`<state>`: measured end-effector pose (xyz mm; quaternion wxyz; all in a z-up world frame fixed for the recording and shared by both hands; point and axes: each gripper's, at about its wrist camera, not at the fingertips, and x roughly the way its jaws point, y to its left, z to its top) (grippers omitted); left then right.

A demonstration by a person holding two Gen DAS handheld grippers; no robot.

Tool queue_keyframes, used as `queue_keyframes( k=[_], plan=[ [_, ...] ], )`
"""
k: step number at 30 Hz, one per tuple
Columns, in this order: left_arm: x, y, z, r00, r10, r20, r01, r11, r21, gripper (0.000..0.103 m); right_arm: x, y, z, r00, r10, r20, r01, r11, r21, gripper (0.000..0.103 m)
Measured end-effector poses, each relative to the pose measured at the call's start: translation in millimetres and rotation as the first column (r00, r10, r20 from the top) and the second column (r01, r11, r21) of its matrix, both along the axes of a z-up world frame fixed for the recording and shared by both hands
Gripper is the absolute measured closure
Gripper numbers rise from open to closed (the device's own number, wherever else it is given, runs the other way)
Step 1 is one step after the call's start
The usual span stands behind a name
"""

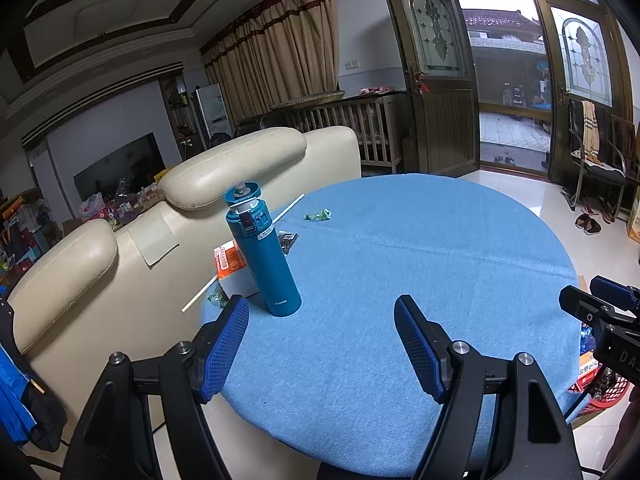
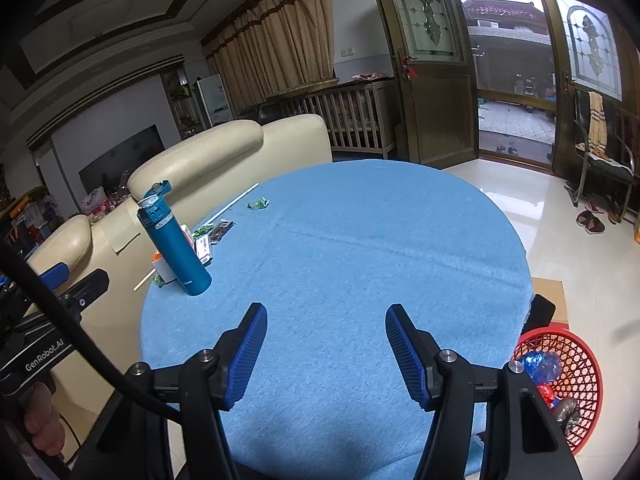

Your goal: Collect trash

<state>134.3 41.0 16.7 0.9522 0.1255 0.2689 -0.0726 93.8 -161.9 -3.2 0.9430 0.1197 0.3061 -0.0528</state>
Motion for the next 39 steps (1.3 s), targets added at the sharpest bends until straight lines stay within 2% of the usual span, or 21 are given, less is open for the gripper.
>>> queue_keyframes(
  k=[18,39],
  plan=[
    [-3,-5,-9,0.999,-0.011,-0.03,0.011,1.0,0.012,0.027,4,4,-3,1.0,0.015,-0.007,-0.015,1.0,0.0,0.038],
    [-1,-33,-26,0.995,-0.048,-0.092,0.052,0.997,0.05,0.027,5,-20,-26,0.999,-0.011,-0.041,0.014,0.997,0.077,0.037]
  ],
)
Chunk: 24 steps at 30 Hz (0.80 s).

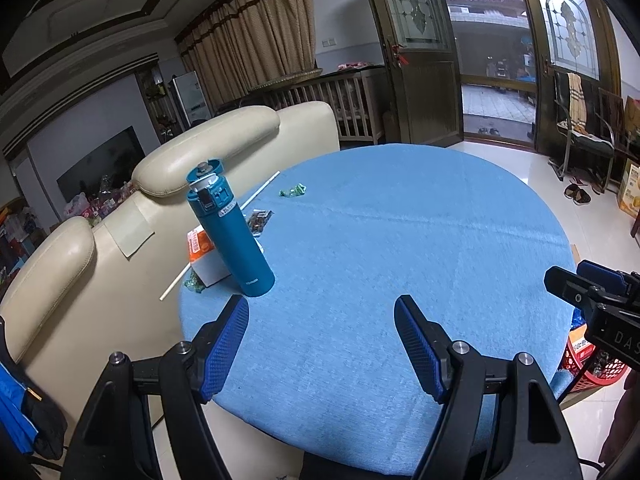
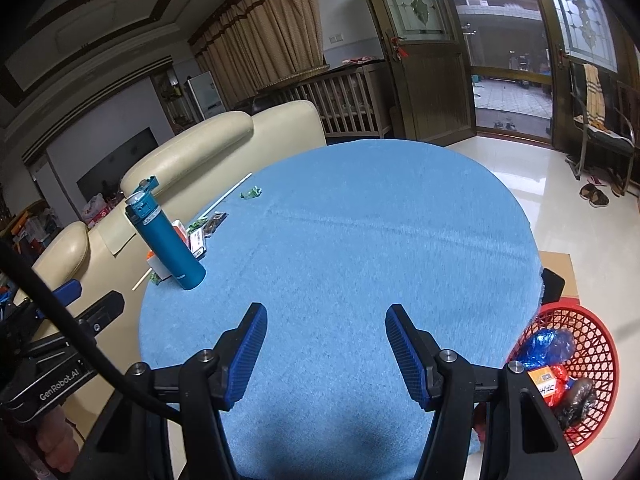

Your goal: Collect trash

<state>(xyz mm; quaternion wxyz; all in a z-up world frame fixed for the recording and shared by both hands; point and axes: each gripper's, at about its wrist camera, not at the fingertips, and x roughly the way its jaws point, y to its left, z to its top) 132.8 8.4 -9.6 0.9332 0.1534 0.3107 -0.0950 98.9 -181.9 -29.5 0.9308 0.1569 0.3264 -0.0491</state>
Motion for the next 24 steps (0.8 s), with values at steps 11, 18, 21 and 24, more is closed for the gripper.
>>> queue_keyframes(
  k=[11,18,21,24],
  plan=[
    [-4.2,-7.2,0.2,1.0,-0.016,0.002,0.016,1.0,0.015,0.027,-2.4,-0.9,-3.8,1.0,0.005,-0.004,-0.004,1.0,0.009,0.037],
    [-2.9,-7.3,-1.4,1.0,-0.019,-0.01,0.019,1.0,0.014,0.027,-0.5,0.3,-6.8,1.0,0.007,-0.014,-0.007,1.0,0.011,0.037],
    [-1.6,-6.0,-3.3,1.0,-0.02,-0.014,0.02,1.0,0.013,0.027,0.7,0.7,-7.7,1.0,0.005,-0.016,-0.005,1.0,0.008,0.037],
    [-1.2,-5.0,-4.3,1.0,-0.022,-0.017,0.022,1.0,0.012,0.027,2.3,1.8,-8.9,1.0,0.004,-0.02,-0.003,1.0,0.007,0.037]
  ],
)
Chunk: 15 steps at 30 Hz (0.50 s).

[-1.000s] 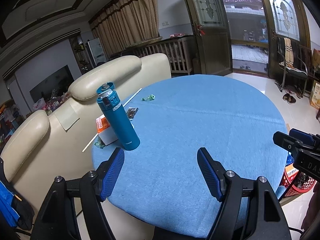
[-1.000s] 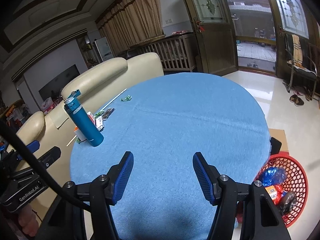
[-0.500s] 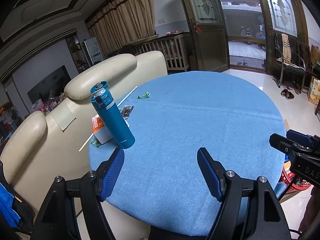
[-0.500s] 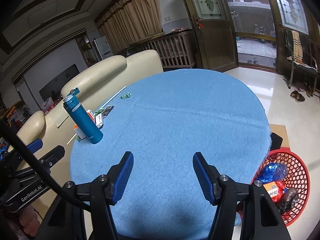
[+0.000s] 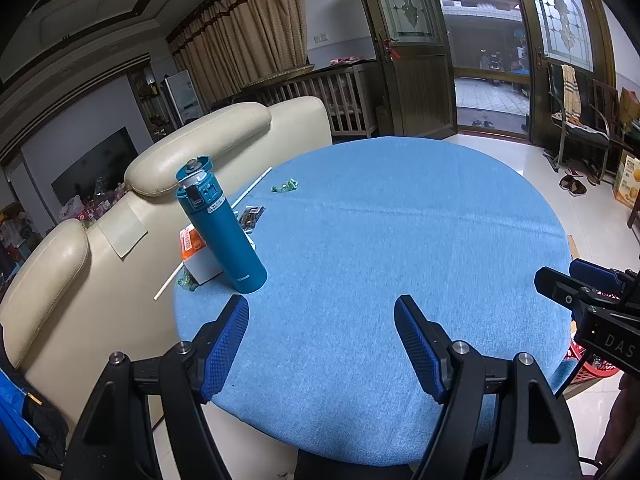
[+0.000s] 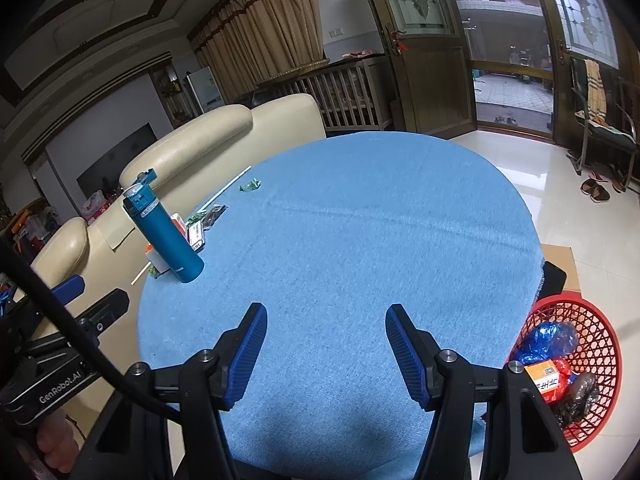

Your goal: Collect trash

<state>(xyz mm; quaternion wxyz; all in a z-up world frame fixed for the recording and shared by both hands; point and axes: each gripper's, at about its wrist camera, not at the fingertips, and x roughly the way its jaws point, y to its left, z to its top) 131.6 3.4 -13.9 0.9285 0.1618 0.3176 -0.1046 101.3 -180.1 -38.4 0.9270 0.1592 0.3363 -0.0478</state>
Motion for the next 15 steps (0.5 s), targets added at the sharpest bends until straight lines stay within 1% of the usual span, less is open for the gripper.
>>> queue_keyframes(
  k=[15],
  plan=[
    [2.0,7.1,-4.5,1.0,0.001,-0.019,-0.001,1.0,-0.021,0.027,2.3,6.2,-2.2,1.0,0.001,-0.016,-0.001,1.0,-0.021,0.037]
  ],
)
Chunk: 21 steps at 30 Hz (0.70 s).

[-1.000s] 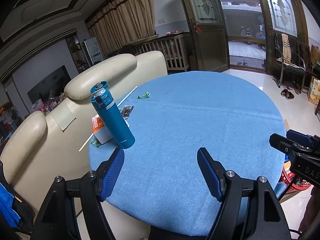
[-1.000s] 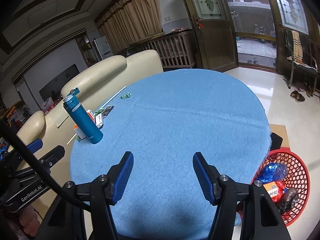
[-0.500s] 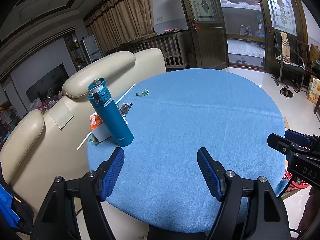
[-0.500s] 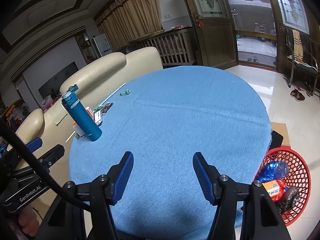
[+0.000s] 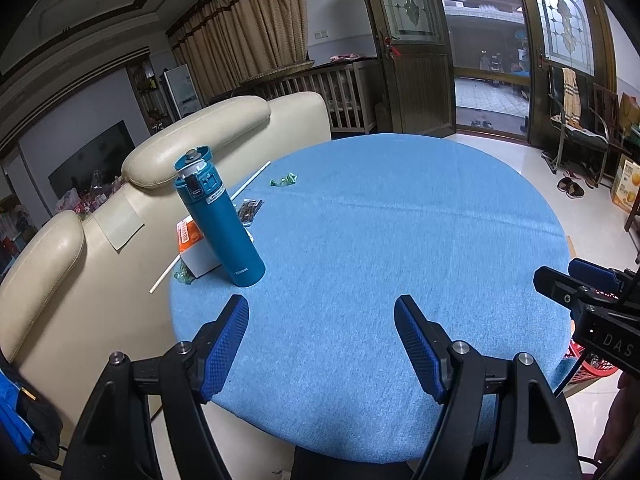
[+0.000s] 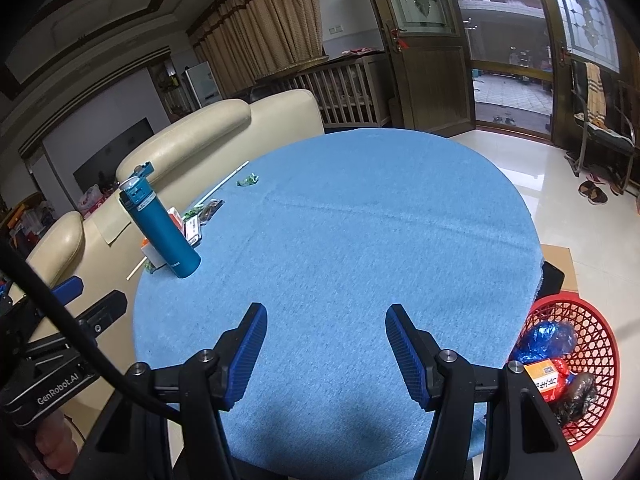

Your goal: Collect trash

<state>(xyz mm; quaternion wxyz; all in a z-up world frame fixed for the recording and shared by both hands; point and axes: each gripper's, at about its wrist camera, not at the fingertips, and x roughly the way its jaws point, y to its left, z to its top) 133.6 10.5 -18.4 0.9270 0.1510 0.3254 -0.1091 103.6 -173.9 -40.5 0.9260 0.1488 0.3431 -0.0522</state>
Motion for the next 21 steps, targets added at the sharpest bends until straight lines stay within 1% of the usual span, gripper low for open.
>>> queue_keyframes(
  k=[21],
  plan=[
    [-0.6,4.8,-1.8,1.0,-0.014,-0.008,0.014,1.0,-0.018,0.027,2.1,7.1,0.9,1.0,0.006,-0.006,-0.006,1.0,-0.015,0.037]
  ],
)
